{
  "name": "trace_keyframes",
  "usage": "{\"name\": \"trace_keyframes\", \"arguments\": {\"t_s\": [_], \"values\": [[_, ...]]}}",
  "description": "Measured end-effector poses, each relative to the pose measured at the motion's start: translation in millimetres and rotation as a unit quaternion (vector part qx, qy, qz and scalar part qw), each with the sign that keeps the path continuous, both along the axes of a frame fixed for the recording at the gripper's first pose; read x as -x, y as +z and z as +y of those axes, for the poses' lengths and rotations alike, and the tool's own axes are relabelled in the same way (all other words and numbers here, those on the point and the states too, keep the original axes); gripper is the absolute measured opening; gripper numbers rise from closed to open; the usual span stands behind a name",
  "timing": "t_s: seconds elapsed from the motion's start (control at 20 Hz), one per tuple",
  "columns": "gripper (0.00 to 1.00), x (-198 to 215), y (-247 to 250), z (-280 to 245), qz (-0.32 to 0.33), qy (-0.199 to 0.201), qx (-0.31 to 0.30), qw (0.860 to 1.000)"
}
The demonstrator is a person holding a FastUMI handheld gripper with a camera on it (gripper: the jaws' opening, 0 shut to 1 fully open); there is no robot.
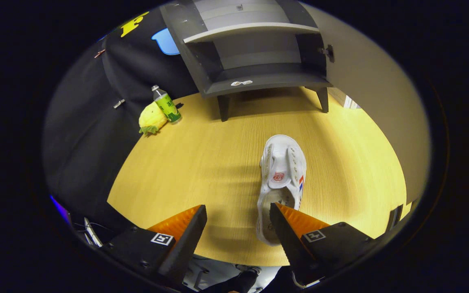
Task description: Open the shoe cabinet door, grab the shoes and put them into the shoe cabinet, then close the shoe cabinet door.
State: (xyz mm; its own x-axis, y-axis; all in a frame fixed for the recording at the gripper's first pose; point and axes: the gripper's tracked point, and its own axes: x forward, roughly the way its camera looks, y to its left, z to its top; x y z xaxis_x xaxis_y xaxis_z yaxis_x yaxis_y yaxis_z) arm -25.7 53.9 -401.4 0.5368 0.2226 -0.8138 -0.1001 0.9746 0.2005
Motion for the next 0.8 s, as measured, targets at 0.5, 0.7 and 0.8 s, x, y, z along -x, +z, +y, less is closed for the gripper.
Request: {"name": "trace_keyframes", "arguments": {"t_s": [0.5,0.7,0.8], "values": [[0.97,-46,-56,-6,0.023,-0.055,0.028,0.998],[0.93,-61,-63,-12,0.011,-0.035,0.064,0.997],[0.78,-69,-67,-19,0.010,-0.030,0.084,0.996]]}}
